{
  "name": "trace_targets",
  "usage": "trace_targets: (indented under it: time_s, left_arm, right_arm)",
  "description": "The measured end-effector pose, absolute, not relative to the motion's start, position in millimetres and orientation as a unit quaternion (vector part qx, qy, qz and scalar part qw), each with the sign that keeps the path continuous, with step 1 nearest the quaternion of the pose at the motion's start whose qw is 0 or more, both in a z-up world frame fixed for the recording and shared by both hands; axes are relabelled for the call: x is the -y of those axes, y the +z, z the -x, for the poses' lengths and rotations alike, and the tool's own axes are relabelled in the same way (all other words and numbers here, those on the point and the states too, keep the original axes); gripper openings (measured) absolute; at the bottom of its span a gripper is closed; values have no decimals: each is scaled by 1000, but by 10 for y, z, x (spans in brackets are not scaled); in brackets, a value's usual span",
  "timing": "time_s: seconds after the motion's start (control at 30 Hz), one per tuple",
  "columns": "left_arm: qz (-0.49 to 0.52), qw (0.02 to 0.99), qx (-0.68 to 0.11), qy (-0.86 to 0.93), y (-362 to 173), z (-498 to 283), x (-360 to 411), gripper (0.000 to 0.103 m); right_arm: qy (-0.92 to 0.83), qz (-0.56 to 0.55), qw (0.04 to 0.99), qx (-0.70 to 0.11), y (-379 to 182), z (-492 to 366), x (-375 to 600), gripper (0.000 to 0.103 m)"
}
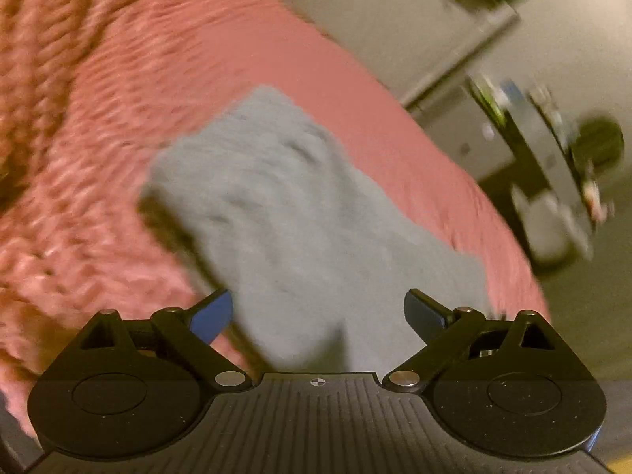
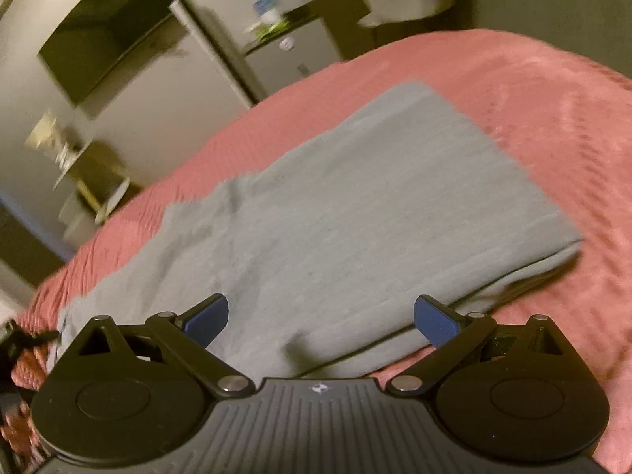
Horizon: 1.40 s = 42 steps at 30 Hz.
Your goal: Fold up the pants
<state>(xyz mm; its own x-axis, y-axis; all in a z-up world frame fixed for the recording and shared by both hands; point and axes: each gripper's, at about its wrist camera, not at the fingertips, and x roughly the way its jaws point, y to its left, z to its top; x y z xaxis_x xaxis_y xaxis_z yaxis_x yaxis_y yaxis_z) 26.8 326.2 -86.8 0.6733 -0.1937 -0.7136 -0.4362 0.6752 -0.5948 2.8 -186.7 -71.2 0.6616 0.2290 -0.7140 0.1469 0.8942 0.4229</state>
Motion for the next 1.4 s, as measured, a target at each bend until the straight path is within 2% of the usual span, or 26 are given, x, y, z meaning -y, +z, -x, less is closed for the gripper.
trace_targets:
  time_s: [0.13, 0.37, 0.53, 0.8, 0.93, 0.97, 1.1, 1.23, 1.4]
  left_arm:
    - [498, 782, -372, 50, -1110, -253, -3597, 96]
    - [483, 770, -407, 90, -1298, -344, -3713, 95]
    - [516, 762, -384, 75, -1442, -361, -3762, 95]
    - [486, 786, -373, 79, -1484, -620, -3673, 94]
    - [483, 802, -347, 55, -1400, -616, -3670, 71]
    - [482, 805, -342, 46, -1387, -620, -3669, 68]
    - [472, 805, -356, 47, -1477, -746, -3628, 68]
    - [485, 799, -353, 34, -1523, -854, -3628, 80]
    - [479, 799, -361, 35, -1506, -980, -3603, 82]
  right_arm:
    - [21, -227, 879, -418, -708, -64, 1852, 100]
    - [5, -263, 864, -430, -795, -37, 1908, 100]
    - [11, -257, 860, -440, -834, -77, 1884, 100]
    - [8, -255, 861, -440, -835, -39, 1891, 100]
    - [6, -255, 862, -438, -830, -37, 1886, 100]
    - [6, -256, 861, -439, -833, -36, 1888, 100]
    - [4, -252, 860, -444, -840, -58, 1872, 100]
    - [5, -253, 859, -444, -842, -62, 1881, 100]
    - [5, -262, 853, -450, -869, -74, 1902, 100]
